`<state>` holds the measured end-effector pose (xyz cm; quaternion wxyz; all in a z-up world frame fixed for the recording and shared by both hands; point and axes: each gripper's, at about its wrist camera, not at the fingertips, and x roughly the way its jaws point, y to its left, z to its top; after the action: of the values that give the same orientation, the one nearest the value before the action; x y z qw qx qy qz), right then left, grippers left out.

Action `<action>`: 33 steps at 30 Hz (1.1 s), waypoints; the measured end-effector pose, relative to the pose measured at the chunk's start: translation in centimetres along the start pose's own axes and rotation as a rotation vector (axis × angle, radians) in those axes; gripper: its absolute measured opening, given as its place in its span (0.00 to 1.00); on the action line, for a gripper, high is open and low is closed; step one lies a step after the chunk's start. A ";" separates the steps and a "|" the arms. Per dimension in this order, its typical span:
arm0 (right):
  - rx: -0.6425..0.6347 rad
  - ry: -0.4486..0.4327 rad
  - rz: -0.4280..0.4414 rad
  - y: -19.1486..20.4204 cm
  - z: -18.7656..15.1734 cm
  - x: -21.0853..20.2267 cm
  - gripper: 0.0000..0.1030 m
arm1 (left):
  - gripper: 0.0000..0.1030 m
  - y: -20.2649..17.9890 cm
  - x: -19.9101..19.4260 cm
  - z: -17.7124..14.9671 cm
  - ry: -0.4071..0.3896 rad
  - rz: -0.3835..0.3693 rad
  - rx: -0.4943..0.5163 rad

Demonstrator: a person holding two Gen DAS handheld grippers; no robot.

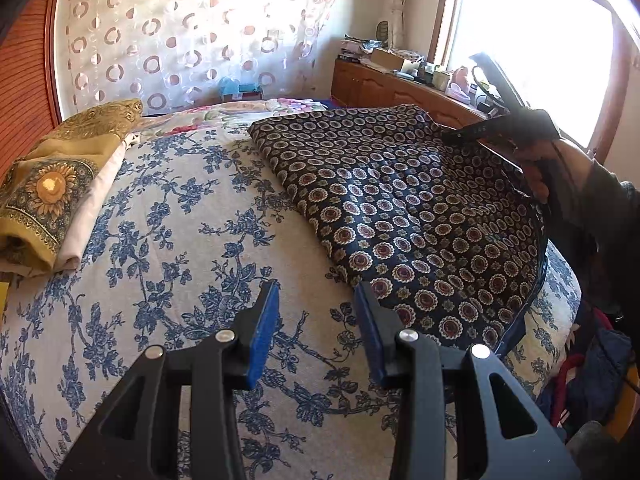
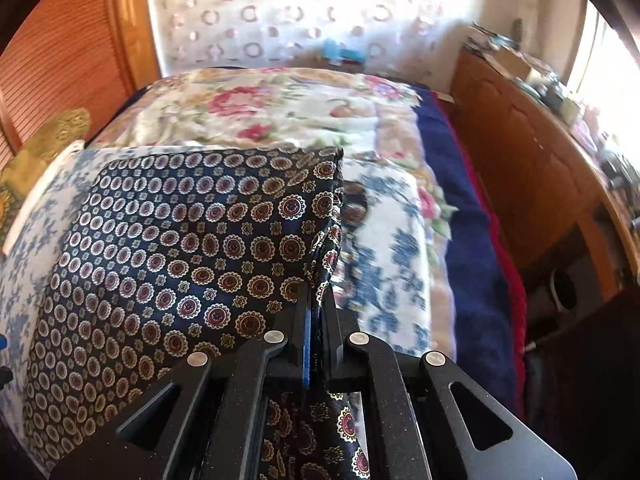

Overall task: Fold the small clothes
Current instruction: 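Release the shirt with the right gripper and smooth the fold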

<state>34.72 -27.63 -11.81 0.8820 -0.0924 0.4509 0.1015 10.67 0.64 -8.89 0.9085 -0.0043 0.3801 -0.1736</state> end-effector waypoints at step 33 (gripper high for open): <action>0.016 -0.107 0.083 1.5 -14.6 -8.2 0.05 | 0.37 -2.4 0.5 -0.4 0.017 -0.036 0.029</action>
<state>18.32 -30.71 -13.68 0.9006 -0.0608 0.4073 0.1394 9.96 -1.74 -9.16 0.9019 0.0035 0.3852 -0.1953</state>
